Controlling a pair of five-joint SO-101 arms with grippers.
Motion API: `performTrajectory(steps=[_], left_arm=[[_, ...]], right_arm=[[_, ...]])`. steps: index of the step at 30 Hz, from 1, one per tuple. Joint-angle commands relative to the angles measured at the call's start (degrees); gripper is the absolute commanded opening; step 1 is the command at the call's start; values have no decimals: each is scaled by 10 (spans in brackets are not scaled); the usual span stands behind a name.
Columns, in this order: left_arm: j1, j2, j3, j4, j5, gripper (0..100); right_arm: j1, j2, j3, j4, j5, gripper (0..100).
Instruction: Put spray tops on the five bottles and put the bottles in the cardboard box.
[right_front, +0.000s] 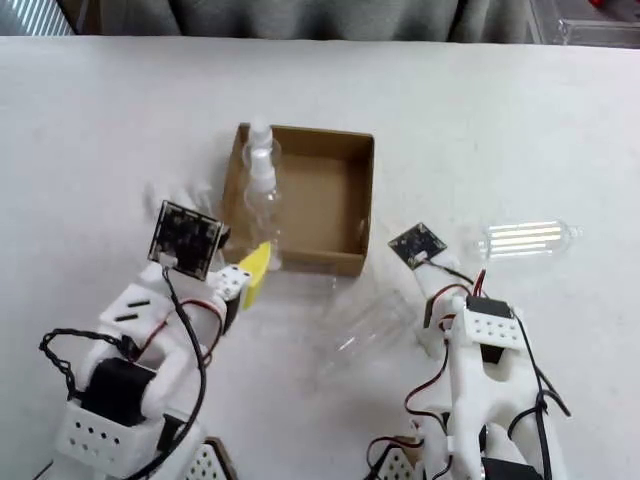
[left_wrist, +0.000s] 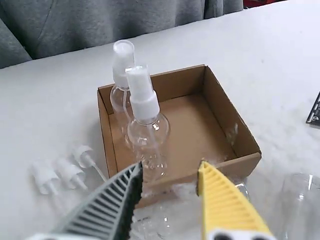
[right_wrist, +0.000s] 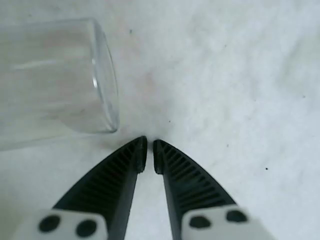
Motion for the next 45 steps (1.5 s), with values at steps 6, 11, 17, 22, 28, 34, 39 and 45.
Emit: performTrajectory(steps=[6, 11, 17, 22, 28, 34, 39, 45], left_arm=[[7, 99, -14, -91, 37, 45], [26, 213, -30, -148, 52, 24], [36, 371, -83, -190, 74, 24], [35, 458, -133, -200, 78, 24], [39, 493, -144, -200, 80, 24], [34, 518, -142, -200, 80, 24], [34, 552, -140, -249, 113, 24], [28, 596, -144, -291, 120, 24]], right_arm=[[-6, -3, -2, -18, -4, 16], [-4, -3, -2, -18, -4, 16], [-5, -3, -2, -18, -3, 16], [-6, -3, -2, -18, -3, 16], [-6, -3, -2, -18, -2, 16], [-3, -3, -2, -18, -2, 16], [-3, -3, -2, -18, -1, 16], [-3, -3, -1, -18, 14, 16]])
